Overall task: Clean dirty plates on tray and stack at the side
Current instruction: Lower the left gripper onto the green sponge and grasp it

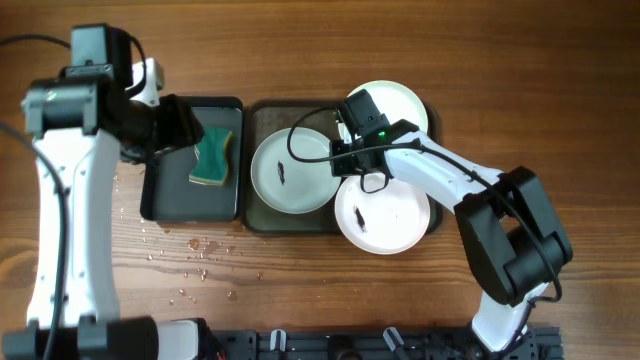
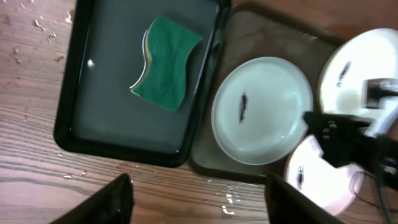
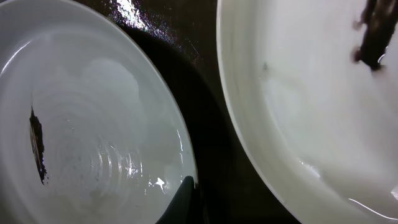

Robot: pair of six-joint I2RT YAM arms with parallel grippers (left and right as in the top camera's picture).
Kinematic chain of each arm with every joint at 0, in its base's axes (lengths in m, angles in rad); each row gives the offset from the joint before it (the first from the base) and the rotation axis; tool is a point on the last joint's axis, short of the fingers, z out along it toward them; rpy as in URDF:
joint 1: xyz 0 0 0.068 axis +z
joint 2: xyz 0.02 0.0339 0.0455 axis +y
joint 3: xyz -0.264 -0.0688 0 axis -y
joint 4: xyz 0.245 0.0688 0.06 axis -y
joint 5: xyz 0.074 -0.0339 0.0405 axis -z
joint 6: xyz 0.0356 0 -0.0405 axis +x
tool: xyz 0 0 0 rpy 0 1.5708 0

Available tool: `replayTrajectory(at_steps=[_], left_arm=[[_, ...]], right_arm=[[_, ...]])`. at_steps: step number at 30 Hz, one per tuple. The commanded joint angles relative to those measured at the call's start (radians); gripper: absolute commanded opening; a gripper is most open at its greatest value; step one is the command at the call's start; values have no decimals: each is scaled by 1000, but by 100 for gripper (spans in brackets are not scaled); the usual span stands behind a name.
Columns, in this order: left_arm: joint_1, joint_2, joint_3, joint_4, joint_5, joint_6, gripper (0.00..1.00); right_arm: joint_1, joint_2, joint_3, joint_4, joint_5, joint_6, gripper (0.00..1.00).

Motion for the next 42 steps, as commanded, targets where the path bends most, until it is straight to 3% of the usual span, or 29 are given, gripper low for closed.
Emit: replayTrajectory(at_steps=[1,5,7,19,26,42], left_arm=[[2,73,-25,14,-8,-1,75],[2,111,-25,19,-8,-1,80],[2,122,-29,60,-21,0,67],[2,124,-284,371,-75,11,71],[0,124,-396,527,-75,63,68],[-31,190,-455,648,-75,90,67]], right_arm=[[-2,-18,-11,5,6,11,4],[-2,-18,-11,5,6,11,4],[-2,-18,-11,6,6,11,4],[-2,-18,-11,8,6,11,4],[-2,-18,-11,9,6,11,4],[-2,-18,-11,9,6,11,5]])
